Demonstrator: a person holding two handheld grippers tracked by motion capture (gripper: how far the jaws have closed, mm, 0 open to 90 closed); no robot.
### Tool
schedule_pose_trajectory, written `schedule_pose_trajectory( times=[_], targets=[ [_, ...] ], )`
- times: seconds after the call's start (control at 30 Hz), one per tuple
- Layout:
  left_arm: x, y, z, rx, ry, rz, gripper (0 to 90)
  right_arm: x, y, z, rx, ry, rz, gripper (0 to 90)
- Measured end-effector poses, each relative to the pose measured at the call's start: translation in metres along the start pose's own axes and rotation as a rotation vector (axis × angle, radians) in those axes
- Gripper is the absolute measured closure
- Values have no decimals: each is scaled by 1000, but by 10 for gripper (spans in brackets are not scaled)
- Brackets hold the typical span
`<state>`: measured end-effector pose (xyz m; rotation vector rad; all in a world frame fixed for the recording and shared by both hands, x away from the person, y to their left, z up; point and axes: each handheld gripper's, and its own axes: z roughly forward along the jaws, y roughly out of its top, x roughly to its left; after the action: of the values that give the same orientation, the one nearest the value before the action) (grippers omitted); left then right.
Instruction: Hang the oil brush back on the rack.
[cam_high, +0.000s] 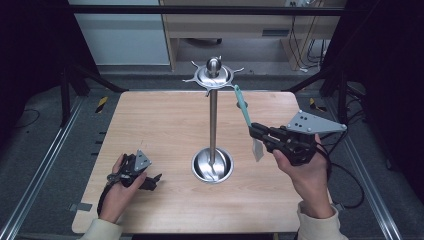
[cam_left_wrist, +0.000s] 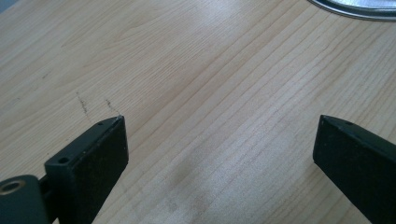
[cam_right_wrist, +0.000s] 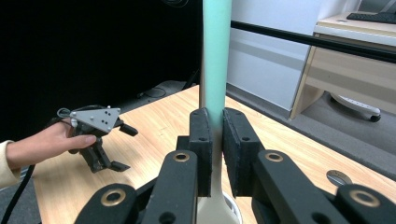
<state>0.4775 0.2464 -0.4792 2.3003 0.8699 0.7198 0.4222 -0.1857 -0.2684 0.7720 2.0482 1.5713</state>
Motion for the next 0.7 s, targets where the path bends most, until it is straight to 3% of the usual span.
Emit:
schedule_pose_trajectory(
  times=[0.7],
  targets=[
    [-1, 1, 1, -5, 0, 12, 31, 3, -5, 14, -17, -18, 8, 824]
  ],
)
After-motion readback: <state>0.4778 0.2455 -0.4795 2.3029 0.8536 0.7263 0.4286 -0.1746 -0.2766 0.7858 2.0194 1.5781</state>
